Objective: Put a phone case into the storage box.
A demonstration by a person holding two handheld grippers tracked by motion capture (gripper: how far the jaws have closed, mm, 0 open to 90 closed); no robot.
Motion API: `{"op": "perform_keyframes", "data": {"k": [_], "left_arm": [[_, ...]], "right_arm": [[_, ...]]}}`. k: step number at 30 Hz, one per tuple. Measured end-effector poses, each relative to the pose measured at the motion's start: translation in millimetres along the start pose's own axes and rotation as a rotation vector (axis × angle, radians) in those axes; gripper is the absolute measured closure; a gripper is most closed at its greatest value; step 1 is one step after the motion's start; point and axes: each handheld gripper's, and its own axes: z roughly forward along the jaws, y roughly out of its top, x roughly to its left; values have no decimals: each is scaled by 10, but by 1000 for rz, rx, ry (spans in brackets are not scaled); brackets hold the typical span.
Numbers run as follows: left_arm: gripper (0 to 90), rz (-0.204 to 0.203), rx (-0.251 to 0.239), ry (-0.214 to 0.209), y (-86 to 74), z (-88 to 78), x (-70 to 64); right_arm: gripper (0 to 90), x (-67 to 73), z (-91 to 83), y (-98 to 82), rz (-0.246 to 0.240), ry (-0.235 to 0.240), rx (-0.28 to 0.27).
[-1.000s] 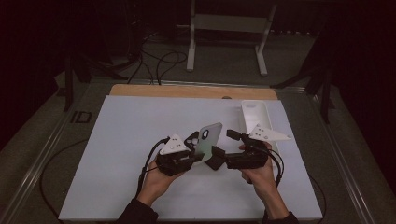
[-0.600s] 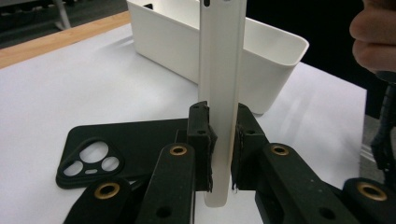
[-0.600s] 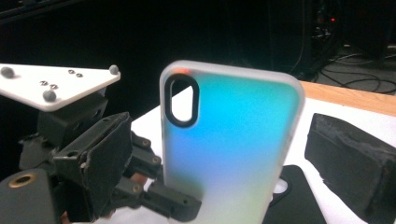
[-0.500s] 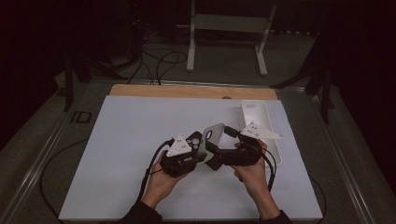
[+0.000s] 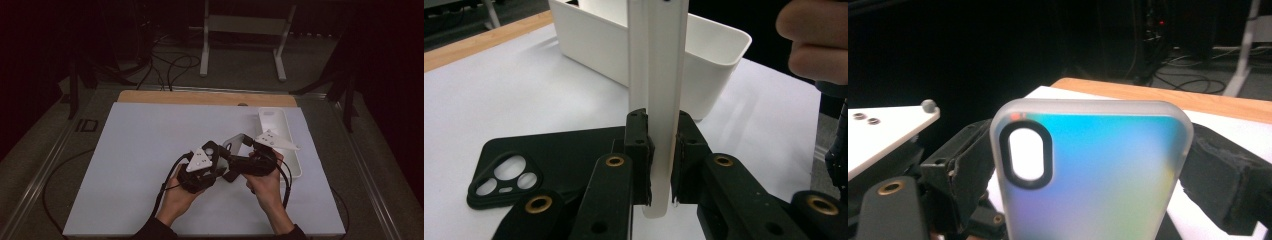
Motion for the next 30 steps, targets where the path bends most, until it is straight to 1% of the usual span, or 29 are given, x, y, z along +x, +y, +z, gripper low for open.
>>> {"op": "perform_keyframes", "data": {"k": [3, 5, 8, 14, 16, 20, 23, 26, 27, 28, 29, 30], "left_arm": [[808, -2, 0, 2, 3, 7, -11], [808, -4, 1, 1, 4, 8, -8], [806, -8, -1, -11, 1, 11, -6], [801, -9, -9, -20, -5, 1, 2], [796, -11, -17, -23, -6, -8, 4], [712, -21, -35, -26, -1, -42, 33], [587, -42, -44, -31, -12, -85, 71], [514, -62, -55, -28, -36, -135, 125], [489, -62, -55, -28, -36, -135, 125], [489, -73, -68, -17, -52, -174, 157], [447, -78, -72, -3, -61, -204, 177], [404, -78, -72, -3, -61, -204, 177]], "right_arm": [[157, 20, -2, -2, -21, -25, -2], [160, 24, -6, -1, -26, -32, -3], [163, 32, -6, -5, -33, -36, -7], [166, 39, -14, -5, -42, -31, -12], [166, 33, -15, -2, -42, -21, -12], [167, 36, -9, -6, -46, -16, -6], [167, 33, -13, -4, -51, -19, -9], [167, 25, -20, 2, -53, -22, -12], [167, 25, -20, 2, -53, -22, -12], [167, 21, -20, 4, -52, -22, -11], [167, 16, -19, 4, -52, -24, -10], [167, 16, -19, 4, -52, -24, -10]]}}
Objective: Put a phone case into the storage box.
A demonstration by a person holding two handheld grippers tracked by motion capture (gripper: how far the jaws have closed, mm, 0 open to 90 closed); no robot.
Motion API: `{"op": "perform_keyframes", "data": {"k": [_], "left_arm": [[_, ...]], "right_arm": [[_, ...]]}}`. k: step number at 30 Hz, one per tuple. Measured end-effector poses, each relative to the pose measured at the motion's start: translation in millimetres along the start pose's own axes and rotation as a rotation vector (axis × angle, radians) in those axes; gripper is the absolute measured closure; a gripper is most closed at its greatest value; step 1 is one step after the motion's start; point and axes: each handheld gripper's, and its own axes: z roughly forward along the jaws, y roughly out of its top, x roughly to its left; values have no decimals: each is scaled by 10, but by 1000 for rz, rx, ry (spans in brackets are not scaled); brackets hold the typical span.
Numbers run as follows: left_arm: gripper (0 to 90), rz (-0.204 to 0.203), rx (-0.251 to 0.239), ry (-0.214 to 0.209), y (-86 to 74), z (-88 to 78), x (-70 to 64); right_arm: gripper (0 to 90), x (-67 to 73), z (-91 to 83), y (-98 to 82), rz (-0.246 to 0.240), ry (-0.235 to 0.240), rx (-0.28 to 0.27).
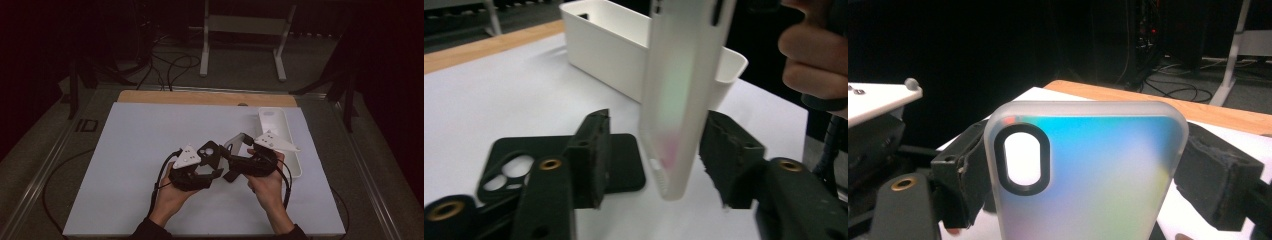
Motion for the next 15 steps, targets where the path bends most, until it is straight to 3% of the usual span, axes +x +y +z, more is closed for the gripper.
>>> {"op": "perform_keyframes", "data": {"k": [1, 2, 3, 5, 15], "left_arm": [[404, 0, 0, 0, 0, 0, 0], [404, 9, -12, 36, -20, -62, 22], [338, 18, -17, 54, -29, -86, 27], [313, 18, -17, 54, -29, -86, 27], [151, -27, -56, 160, -129, -351, 172]], "right_arm": [[167, -4, 0, 1, 4, 4, 3], [167, -4, 0, 1, 4, 4, 3], [167, -5, 11, 2, 8, 8, 3], [167, -2, 15, 2, 4, 4, 5], [166, -23, 13, 5, 1, -6, 5]]}}
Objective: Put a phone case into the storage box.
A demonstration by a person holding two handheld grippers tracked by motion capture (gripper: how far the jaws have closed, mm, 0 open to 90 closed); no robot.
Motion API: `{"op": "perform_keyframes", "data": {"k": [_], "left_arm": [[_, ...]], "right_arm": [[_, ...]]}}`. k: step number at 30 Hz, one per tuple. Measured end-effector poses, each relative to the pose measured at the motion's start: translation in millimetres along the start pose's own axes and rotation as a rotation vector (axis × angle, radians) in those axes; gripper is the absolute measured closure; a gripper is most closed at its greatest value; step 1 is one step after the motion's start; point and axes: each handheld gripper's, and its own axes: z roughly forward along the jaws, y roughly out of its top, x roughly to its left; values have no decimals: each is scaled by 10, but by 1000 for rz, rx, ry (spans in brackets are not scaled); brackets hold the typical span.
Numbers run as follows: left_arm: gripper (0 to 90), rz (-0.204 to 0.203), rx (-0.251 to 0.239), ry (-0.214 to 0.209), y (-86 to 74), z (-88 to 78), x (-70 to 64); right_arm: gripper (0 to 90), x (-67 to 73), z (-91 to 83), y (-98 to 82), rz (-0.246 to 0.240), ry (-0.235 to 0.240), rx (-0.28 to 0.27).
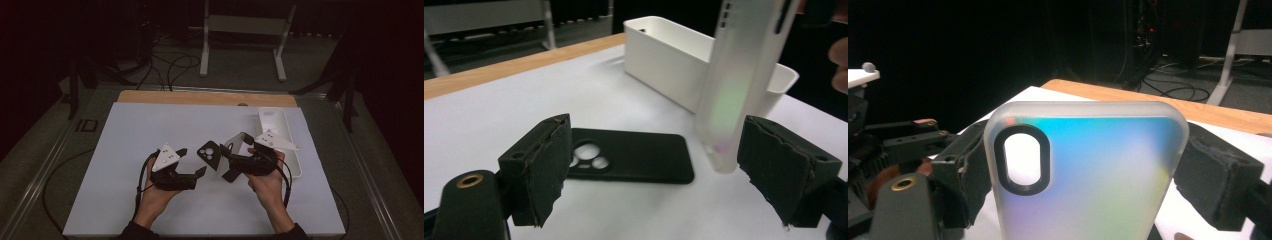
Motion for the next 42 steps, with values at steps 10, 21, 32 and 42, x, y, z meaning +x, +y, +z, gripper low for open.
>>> {"op": "perform_keyframes", "data": {"k": [10, 21, 32, 42], "left_arm": [[89, -27, -9, 72, -114, -194, 188], [0, -51, -10, 127, -303, -373, 376], [0, -71, 4, 216, -592, -608, 564], [0, -79, -18, 277, -849, -883, 663]], "right_arm": [[167, -44, -13, 2, -1, -14, -1], [167, -59, -10, 10, 0, -26, 1], [167, -118, -28, 49, -3, -31, -1], [167, -191, -52, 103, -17, -58, -5]]}}
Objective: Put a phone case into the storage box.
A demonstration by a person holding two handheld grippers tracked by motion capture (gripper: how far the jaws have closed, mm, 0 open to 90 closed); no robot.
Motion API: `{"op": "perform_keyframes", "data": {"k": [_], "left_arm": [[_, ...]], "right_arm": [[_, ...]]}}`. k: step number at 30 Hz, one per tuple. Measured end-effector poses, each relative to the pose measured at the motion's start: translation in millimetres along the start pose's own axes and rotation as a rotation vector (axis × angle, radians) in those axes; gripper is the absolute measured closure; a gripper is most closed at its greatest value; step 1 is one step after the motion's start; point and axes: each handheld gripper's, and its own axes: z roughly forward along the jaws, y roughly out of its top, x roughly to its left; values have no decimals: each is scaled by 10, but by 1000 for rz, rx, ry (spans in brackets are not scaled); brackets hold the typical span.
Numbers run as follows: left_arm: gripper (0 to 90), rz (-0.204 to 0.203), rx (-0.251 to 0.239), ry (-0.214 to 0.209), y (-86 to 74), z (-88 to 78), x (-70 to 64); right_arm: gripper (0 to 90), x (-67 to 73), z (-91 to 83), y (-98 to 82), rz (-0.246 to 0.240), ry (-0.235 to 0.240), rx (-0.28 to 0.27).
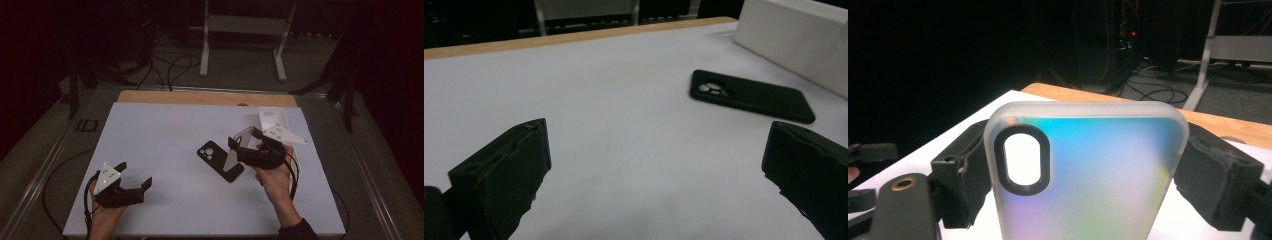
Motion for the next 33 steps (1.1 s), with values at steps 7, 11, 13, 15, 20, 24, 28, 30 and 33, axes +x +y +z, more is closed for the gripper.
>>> {"op": "perform_keyframes", "data": {"k": [7, 11, 13, 15, 20, 24, 28, 30, 33], "left_arm": [[0, 23, 23, 39, -139, -65, 50], [0, 27, 11, 50, -175, -75, 74], [0, 38, 18, 58, -190, -66, 79], [0, 37, 20, 59, -203, -55, 81], [0, 47, 29, 67, -212, -38, 80], [0, 39, 19, 72, -208, -49, 87], [0, 30, 15, 76, -212, -55, 97], [0, 27, 13, 78, -214, -54, 100], [0, 25, 11, 79, -213, -56, 97]], "right_arm": [[166, -59, -15, 57, 1, -23, -6], [167, -92, -27, 91, -8, -43, -11], [166, -112, -39, 109, -17, -57, -15], [167, -131, -43, 123, -17, -76, -16], [166, -207, -27, 147, -21, -112, -15], [166, -267, -9, 181, -20, -135, -15], [166, -308, 12, 221, -23, -152, -17], [166, -326, 19, 241, -15, -159, -19], [166, -357, 34, 262, -7, -170, -23]]}}
